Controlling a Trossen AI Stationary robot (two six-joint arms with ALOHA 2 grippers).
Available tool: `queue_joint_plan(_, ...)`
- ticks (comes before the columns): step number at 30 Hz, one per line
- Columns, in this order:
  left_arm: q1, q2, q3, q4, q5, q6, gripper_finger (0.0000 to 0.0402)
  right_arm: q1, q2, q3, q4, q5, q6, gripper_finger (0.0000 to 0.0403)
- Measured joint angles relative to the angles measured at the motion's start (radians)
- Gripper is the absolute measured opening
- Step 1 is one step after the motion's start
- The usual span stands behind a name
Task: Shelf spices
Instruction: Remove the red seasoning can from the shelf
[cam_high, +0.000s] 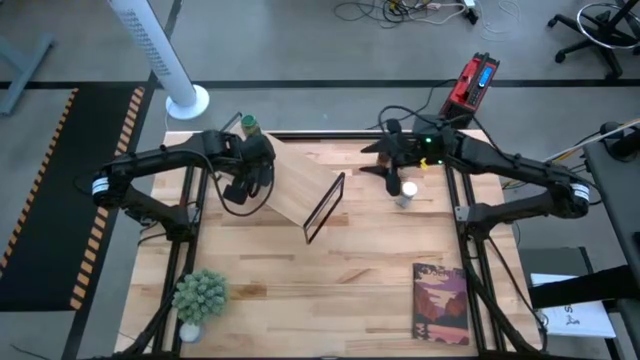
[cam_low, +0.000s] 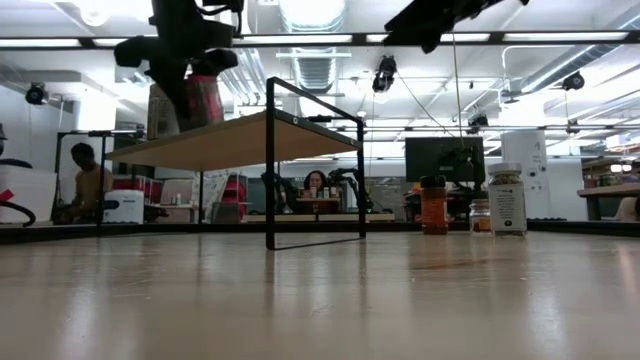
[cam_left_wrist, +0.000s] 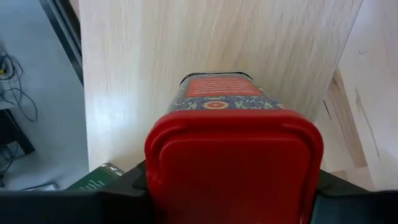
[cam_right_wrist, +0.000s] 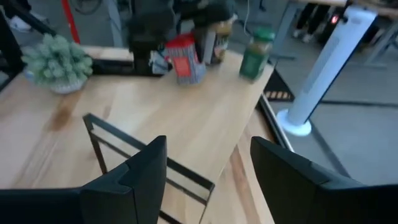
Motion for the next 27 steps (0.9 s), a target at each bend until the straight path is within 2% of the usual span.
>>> queue_joint_plan(5,0.000,0.000,0.019,0.007,0.000,0.000,0.0214,0.001,-0.083,-0.013,-0.001,0.048,0.027,0.0208)
queue_joint_plan(11,-0.002,0.000,0.050,0.036,0.002,0.009,0.0185,0.001,-0.197,-0.058,0.015,0.204,0.072,0.0204)
queue_joint_plan(14,-0.002,0.003,0.066,0.058,0.008,0.011,0.0185,0.000,-0.237,-0.089,0.045,0.255,0.099,0.0204)
queue_joint_plan(20,-0.014,0.036,0.121,0.098,0.059,0.000,0.0202,0.001,-0.304,-0.120,0.056,0.312,0.111,0.0204)
queue_joint_plan(27,-0.054,0.123,0.232,0.106,0.082,-0.005,0.0187,0.001,-0.330,-0.129,0.054,0.337,0.112,0.0204)
